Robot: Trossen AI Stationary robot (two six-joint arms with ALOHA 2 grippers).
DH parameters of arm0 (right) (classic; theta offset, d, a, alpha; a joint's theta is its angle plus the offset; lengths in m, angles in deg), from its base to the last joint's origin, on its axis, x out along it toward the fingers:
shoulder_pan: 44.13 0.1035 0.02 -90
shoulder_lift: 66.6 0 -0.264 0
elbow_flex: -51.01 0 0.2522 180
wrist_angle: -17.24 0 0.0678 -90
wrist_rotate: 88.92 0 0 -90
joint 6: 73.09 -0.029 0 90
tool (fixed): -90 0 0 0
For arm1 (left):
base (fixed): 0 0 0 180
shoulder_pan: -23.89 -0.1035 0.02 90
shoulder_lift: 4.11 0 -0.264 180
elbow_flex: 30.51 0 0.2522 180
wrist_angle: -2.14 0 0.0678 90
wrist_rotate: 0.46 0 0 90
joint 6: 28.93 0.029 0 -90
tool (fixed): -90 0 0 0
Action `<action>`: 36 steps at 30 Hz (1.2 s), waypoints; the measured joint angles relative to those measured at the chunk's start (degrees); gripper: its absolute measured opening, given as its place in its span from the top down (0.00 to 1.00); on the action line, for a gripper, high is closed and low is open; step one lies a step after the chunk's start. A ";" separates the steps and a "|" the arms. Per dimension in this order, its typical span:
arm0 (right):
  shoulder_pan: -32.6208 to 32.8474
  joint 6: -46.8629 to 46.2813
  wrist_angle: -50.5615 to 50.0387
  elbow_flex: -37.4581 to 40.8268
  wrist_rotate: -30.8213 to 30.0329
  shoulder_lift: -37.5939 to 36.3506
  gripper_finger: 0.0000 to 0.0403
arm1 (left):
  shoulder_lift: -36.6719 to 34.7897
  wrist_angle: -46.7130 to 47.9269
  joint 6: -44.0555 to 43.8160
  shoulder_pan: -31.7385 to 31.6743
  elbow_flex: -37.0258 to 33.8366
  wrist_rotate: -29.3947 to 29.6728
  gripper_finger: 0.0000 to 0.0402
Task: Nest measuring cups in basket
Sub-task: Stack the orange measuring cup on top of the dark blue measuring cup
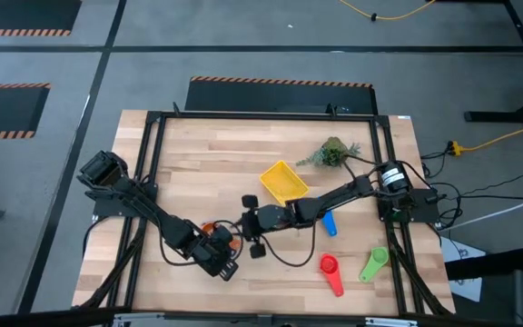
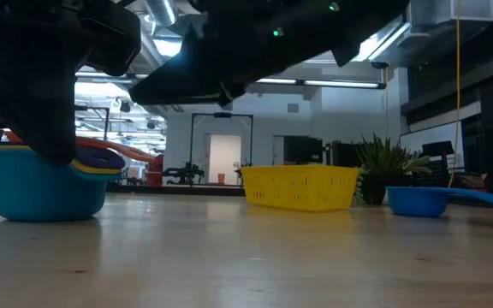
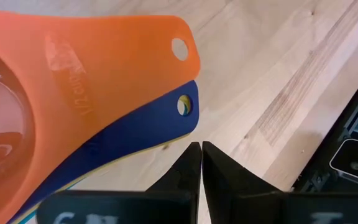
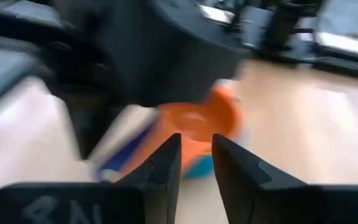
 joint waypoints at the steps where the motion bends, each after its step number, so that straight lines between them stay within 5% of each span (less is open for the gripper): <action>1: -0.20 0.78 -0.59 -0.38 -2.01 0.00 0.76 | 0.00 -0.03 0.00 0.00 0.00 0.00 0.98; 6: -1.36 -0.31 -3.18 -0.49 -6.09 1.09 0.76 | 0.00 -0.12 1.01 0.00 0.00 0.00 0.98; 15: -1.09 -8.81 -2.64 -0.42 4.20 6.65 0.76 | 0.00 -0.24 1.29 -0.02 0.00 0.00 0.98; 36: 4.02 -2.57 3.36 -0.40 5.91 6.49 0.76 | -0.24 -0.41 1.44 0.49 0.00 0.57 0.98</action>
